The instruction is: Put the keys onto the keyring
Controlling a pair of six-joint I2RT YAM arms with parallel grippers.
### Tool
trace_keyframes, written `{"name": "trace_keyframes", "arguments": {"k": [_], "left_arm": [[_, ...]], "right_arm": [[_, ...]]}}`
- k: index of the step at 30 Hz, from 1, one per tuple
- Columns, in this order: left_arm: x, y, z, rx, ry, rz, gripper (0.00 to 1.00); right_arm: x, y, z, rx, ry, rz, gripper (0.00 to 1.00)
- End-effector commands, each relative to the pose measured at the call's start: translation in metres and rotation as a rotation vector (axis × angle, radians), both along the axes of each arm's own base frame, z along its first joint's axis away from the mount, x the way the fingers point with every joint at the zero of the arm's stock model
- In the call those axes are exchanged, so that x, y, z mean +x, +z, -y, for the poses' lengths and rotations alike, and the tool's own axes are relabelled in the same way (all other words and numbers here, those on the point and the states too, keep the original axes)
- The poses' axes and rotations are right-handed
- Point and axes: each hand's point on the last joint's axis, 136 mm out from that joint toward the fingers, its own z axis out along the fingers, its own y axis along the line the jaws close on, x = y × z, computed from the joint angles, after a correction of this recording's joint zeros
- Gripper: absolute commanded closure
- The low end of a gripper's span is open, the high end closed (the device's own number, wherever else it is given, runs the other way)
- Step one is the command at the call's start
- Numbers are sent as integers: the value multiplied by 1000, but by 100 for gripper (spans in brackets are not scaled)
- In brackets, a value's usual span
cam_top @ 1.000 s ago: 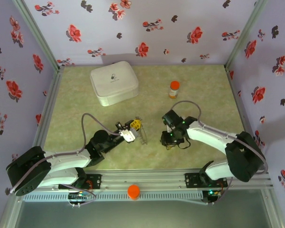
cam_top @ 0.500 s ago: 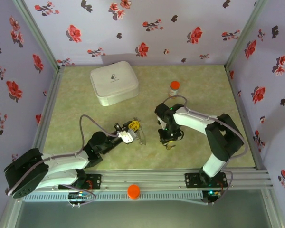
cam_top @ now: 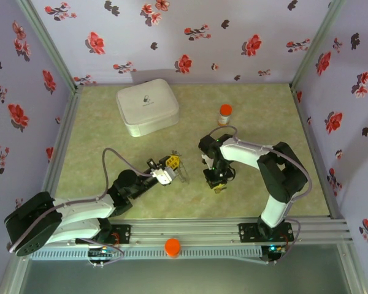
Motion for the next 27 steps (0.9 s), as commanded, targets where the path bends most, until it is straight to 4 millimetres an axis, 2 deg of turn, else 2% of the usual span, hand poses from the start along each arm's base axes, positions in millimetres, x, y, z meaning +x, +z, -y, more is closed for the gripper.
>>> {"name": "trace_keyframes", "arguments": {"k": [1, 5, 10, 14, 17, 20, 25, 27], "left_arm": [[-3, 16, -4, -59, 3, 21, 100], [-3, 16, -4, -59, 2, 21, 100], [-3, 15, -4, -56, 4, 21, 100], [-3, 16, -5, -54, 6, 21, 100], [-3, 16, -6, -52, 10, 11, 100], [-1, 20, -9, -75, 20, -25, 100], [6, 25, -18, -121, 73, -154, 100], [12, 34, -22, -153, 113, -207, 100]], "right_arm": [[-3, 3, 1, -12, 22, -23, 85], [-2, 2, 1, -16, 22, -20, 87], [-3, 2, 1, -16, 24, -22, 99], [-1, 8, 2, -15, 26, -2, 100], [5, 24, -1, 29, 36, 59, 100], [14, 48, -10, 122, 54, 164, 100], [31, 95, -30, 328, 80, 386, 100], [39, 119, -38, 414, 100, 502, 100]]}}
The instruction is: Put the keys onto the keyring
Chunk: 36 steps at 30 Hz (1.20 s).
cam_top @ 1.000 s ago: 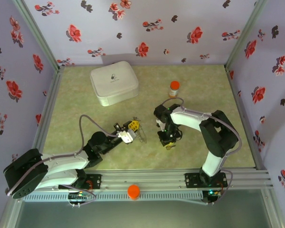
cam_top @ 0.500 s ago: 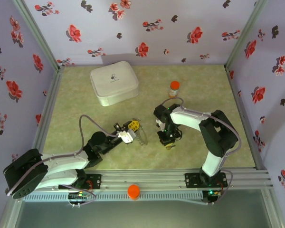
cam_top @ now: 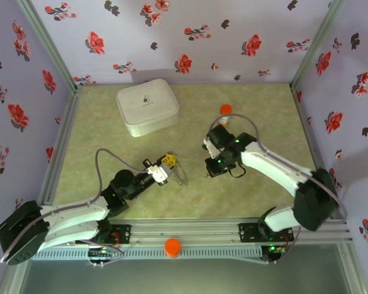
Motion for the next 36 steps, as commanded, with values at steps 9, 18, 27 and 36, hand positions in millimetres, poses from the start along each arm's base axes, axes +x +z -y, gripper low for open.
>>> {"name": "trace_keyframes", "arguments": {"k": [9, 18, 27, 36], "left_arm": [[19, 26, -24, -300, 167, -457, 100], [-2, 24, 4, -357, -6, -695, 100], [-16, 25, 34, -370, -178, -858, 100], [-17, 22, 58, -466, -284, -1018, 100]], "right_arm": [[29, 101, -36, 404, 34, 447, 100], [12, 149, -59, 596, 203, 597, 100], [7, 153, -67, 433, 440, 909, 100], [16, 146, -59, 350, 371, 935, 100]]}}
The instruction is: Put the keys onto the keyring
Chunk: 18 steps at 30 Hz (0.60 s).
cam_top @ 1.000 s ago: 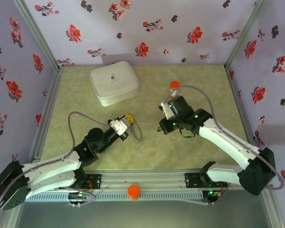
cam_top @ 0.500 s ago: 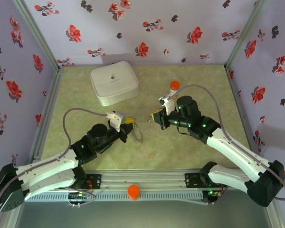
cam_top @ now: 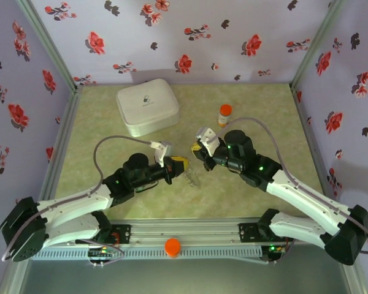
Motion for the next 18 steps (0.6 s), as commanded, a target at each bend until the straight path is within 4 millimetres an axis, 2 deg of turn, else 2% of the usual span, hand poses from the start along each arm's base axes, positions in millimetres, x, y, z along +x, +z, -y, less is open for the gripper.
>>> {"name": "trace_keyframes", "arguments": {"k": [1, 5, 9, 18], "left_arm": [[-3, 33, 11, -133, -53, -21, 100], [0, 33, 13, -151, -54, -31, 100], [8, 34, 7, -182, -18, -64, 100], [13, 33, 5, -209, -9, -133, 100]], "right_arm": [[5, 8, 5, -9, -45, 67, 100], [4, 2, 5, -40, -38, 67, 100], [-7, -6, 1, -46, 22, 46, 100], [-30, -16, -6, -31, 139, -32, 100]]}}
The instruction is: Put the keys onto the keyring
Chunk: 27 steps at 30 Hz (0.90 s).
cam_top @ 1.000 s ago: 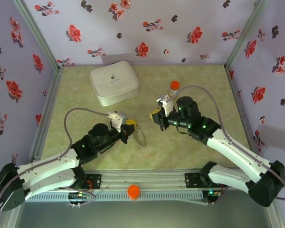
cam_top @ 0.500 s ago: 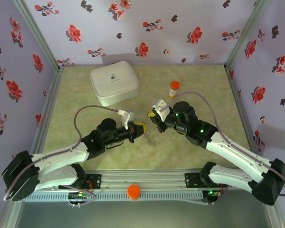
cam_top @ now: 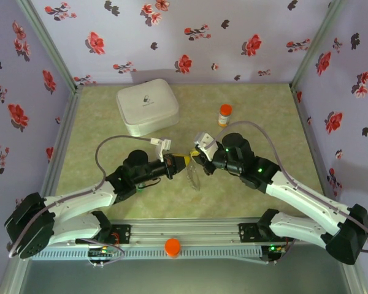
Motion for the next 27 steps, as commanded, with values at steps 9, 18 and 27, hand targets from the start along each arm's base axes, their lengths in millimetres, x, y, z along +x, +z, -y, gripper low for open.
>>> {"name": "trace_keyframes", "arguments": {"k": [9, 18, 27], "left_arm": [[4, 25, 1, -97, -28, -22, 100], [-2, 29, 2, -124, -75, -40, 100], [4, -5, -17, 118, 10, -13, 100]], "right_arm": [[-26, -11, 3, -30, 111, -23, 100], [-20, -17, 7, -54, 88, 24, 100], [21, -30, 44, -195, -199, 66, 100]]}}
